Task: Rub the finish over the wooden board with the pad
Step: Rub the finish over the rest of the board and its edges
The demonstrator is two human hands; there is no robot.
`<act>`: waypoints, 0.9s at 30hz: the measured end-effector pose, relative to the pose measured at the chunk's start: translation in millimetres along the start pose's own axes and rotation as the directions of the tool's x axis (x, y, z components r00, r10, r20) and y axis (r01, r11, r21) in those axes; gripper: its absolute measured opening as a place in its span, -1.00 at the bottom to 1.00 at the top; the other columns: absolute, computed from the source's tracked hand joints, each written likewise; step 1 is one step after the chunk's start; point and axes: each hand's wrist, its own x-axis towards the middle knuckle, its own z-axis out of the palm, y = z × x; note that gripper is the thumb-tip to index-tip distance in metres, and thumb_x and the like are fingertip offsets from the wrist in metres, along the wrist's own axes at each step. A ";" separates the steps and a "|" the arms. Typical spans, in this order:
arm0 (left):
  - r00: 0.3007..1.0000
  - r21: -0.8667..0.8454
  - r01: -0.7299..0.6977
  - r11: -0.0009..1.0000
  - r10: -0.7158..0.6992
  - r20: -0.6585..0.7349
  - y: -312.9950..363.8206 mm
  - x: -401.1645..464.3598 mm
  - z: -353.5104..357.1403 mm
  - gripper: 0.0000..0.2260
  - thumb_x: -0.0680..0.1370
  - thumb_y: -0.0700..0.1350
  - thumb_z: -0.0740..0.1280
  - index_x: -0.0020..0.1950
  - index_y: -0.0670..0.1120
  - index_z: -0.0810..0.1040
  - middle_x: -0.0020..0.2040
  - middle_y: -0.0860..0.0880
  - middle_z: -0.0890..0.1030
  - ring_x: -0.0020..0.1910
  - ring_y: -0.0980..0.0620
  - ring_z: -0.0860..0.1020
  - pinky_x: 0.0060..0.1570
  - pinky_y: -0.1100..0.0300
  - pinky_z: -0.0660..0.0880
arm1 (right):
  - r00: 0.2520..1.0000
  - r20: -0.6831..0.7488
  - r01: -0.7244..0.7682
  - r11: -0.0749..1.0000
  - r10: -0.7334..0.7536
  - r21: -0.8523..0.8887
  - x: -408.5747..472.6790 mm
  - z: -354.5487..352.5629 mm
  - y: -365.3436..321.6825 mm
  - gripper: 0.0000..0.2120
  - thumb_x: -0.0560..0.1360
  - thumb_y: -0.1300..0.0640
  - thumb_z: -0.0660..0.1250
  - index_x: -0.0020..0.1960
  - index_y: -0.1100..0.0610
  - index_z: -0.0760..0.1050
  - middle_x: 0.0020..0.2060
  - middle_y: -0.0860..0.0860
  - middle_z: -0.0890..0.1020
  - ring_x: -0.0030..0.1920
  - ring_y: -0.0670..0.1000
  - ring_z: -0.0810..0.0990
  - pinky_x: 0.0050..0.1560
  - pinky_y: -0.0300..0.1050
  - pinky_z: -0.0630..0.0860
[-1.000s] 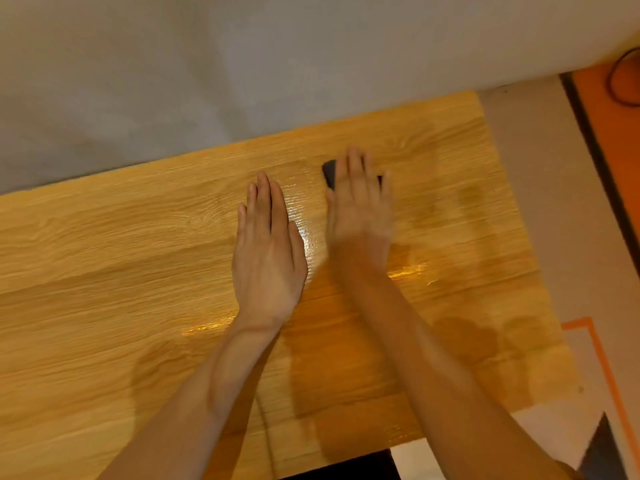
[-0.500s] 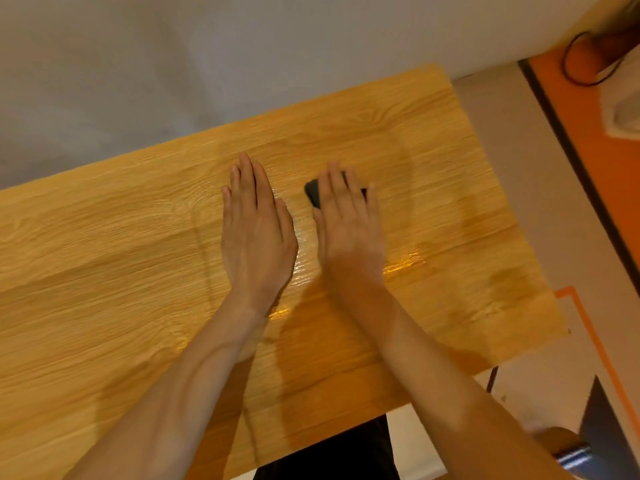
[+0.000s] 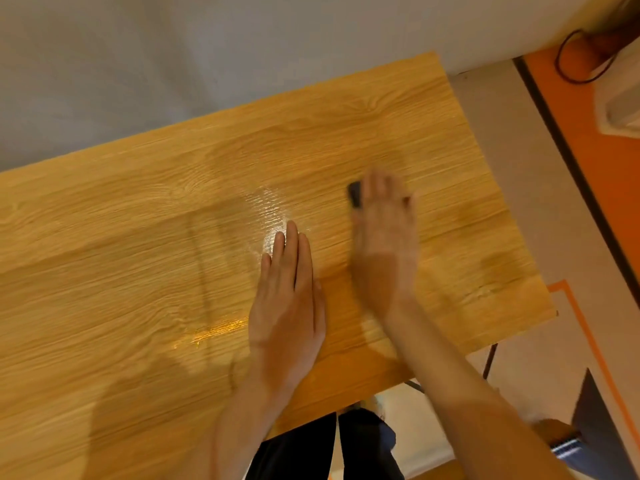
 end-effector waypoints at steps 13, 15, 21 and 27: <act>0.999 0.035 -0.008 0.999 0.010 -0.046 1.4 0.5 2.5 -0.51 0.69 -0.12 0.01 0.61 -0.24 0.09 0.64 -0.16 0.06 0.63 -0.06 -0.01 0.60 0.04 -0.07 | 0.995 0.025 -0.103 0.992 0.102 0.077 -11.6 -5.7 33.8 -0.49 0.67 0.10 0.00 0.56 0.18 -0.05 0.56 0.11 0.07 0.56 0.10 0.01 0.56 0.13 -0.05; 0.999 0.041 -0.009 0.999 0.011 -0.051 3.7 -0.2 1.2 -0.51 0.70 -0.11 0.01 0.61 -0.23 0.08 0.64 -0.14 0.05 0.63 -0.03 -0.03 0.60 0.05 -0.08 | 0.992 0.040 0.117 0.992 -0.119 0.057 -49.4 1.6 0.7 -0.45 0.65 0.10 0.08 0.56 0.20 -0.03 0.55 0.12 0.09 0.56 0.12 0.03 0.54 0.13 -0.01; 0.997 0.049 -0.003 0.999 0.006 -0.074 7.3 -1.4 0.1 -0.52 0.71 -0.08 -0.03 0.61 -0.22 0.11 0.64 -0.14 0.08 0.63 -0.05 0.00 0.60 0.04 -0.07 | 0.989 0.105 0.117 0.988 -0.106 -0.105 -10.5 -5.6 81.5 -0.49 0.66 0.12 0.05 0.55 0.16 0.00 0.56 0.08 0.11 0.54 0.10 0.08 0.51 0.14 0.02; 0.997 0.036 -0.004 0.999 0.007 -0.083 7.3 -0.1 -0.7 -0.51 0.68 -0.11 0.00 0.60 -0.24 0.13 0.63 -0.15 0.09 0.62 -0.08 0.03 0.59 0.11 -0.11 | 0.999 -0.011 -0.051 0.999 0.051 -0.017 -34.0 4.5 65.4 -0.45 0.64 0.12 0.08 0.56 0.19 -0.02 0.55 0.14 0.08 0.55 0.16 0.06 0.52 0.18 0.01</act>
